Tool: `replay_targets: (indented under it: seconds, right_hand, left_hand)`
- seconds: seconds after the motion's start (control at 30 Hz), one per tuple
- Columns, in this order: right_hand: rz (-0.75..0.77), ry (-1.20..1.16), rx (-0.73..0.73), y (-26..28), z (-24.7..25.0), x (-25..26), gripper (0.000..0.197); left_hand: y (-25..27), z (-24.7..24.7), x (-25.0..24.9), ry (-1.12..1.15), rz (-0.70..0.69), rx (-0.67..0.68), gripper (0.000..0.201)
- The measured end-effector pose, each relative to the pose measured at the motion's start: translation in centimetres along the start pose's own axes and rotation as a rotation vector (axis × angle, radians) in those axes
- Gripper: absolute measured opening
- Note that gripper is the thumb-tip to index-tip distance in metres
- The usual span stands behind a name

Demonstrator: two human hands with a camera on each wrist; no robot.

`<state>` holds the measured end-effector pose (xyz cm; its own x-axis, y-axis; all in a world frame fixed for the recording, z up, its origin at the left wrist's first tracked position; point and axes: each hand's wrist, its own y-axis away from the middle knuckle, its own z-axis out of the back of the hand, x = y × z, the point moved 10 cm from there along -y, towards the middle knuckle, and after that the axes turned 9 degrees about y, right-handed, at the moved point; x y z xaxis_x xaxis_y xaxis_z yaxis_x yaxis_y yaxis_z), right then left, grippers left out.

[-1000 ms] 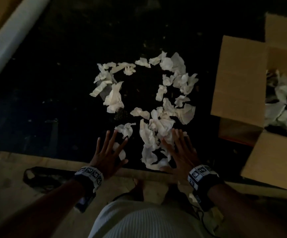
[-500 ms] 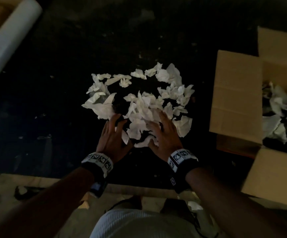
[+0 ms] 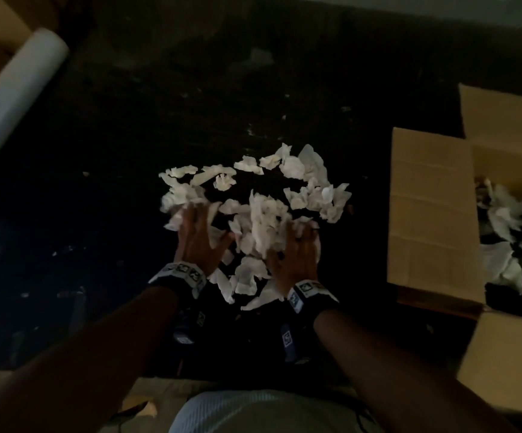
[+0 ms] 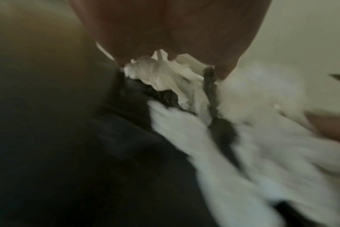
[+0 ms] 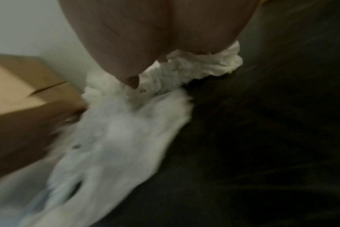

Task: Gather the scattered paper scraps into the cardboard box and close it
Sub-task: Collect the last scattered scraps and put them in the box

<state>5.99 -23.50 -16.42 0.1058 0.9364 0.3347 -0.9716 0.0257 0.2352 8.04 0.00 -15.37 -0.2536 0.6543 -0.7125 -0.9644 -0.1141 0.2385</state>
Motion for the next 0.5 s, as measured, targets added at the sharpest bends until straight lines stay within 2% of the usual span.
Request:
replay_targets:
  seconds: [0.07, 0.17, 0.3, 0.4, 0.5]
  right_hand:
    - [0.093, -0.051, -0.001, 0.2, -0.8, 3.0, 0.075]
    - [0.150, -0.091, 0.041, 0.4, -0.9, 5.4, 0.073]
    - [0.180, -0.021, -0.182, -0.2, 4.5, 5.7, 0.057]
    - [0.115, -0.016, -0.324, -1.8, 9.1, 4.6, 0.046]
    - [-0.079, -0.012, -0.398, -5.2, 11.3, 1.6, 0.054]
  left_hand:
    - [0.0, -2.0, -1.9, -0.007, -0.107, 0.034, 0.080]
    - [0.4, -2.8, -3.5, 0.079, -0.158, 0.051, 0.073]
    - [1.0, 1.5, -5.0, 0.147, -0.267, -0.116, 0.062]
    - [0.1, 6.0, -4.4, 0.179, -0.228, -0.259, 0.056]
    - [-2.3, 8.2, -2.7, 0.154, -0.158, -0.293, 0.061]
